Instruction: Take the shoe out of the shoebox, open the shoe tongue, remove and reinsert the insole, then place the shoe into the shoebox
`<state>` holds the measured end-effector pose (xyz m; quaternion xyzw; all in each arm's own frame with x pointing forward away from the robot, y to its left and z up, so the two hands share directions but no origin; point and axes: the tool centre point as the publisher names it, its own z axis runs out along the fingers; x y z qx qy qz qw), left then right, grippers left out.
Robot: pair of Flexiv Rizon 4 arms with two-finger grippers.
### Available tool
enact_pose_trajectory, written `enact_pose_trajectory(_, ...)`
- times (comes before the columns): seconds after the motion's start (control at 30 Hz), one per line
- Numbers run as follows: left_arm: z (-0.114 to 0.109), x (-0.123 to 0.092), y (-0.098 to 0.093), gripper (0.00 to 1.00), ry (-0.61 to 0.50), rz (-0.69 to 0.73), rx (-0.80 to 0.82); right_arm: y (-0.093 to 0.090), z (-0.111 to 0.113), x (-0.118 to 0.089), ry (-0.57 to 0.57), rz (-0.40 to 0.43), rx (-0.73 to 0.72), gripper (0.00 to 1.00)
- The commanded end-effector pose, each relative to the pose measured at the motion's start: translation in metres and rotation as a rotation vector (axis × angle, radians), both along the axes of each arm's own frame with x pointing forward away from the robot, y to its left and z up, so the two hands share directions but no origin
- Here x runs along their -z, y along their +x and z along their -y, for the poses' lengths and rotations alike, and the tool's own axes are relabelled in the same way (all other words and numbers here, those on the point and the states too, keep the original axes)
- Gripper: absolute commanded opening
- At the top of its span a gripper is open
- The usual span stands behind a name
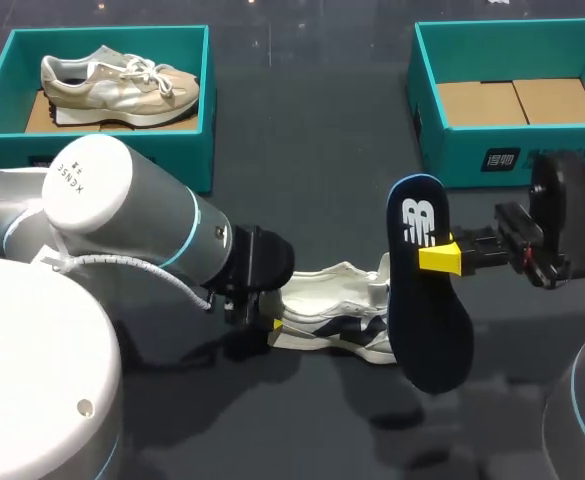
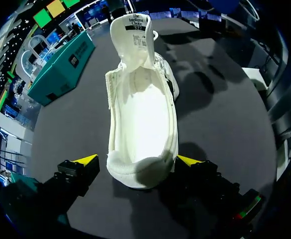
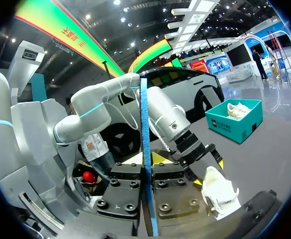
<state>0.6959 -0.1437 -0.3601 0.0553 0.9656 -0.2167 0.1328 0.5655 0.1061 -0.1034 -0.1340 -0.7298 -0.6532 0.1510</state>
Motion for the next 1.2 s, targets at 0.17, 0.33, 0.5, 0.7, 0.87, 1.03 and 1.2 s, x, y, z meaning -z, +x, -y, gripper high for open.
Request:
enact_pose_trajectory(0.17, 0.008, -0.006, 0.000, 1.00, 0.090, -0.004, -0.013, -0.001, -0.001, 0.000, -0.001, 0.000, 0.002, 0.00)
enact_pose_trajectory(0.33, 0.009, -0.006, 0.003, 1.00, 0.104, -0.062, -0.012, -0.001, -0.001, 0.000, -0.001, 0.000, 0.002, 0.00)
enact_pose_trajectory(0.5, 0.010, -0.005, 0.004, 1.00, 0.111, -0.074, -0.008, -0.001, -0.001, 0.000, -0.001, 0.000, 0.002, 0.00)
enact_pose_trajectory(0.7, 0.010, -0.005, 0.004, 1.00, 0.123, -0.084, 0.001, -0.001, -0.001, 0.000, -0.001, 0.000, 0.002, 0.00)
enact_pose_trajectory(0.87, 0.010, -0.007, 0.003, 1.00, 0.127, -0.094, 0.018, -0.001, -0.001, 0.000, -0.001, 0.000, 0.002, 0.00)
enact_pose_trajectory(1.03, 0.010, -0.015, -0.001, 1.00, 0.140, -0.113, 0.039, -0.001, -0.001, 0.000, -0.001, 0.000, 0.002, 0.00)
enact_pose_trajectory(1.2, 0.010, -0.025, -0.001, 1.00, 0.141, -0.112, 0.046, -0.001, -0.001, 0.000, -0.001, 0.000, 0.002, 0.00)
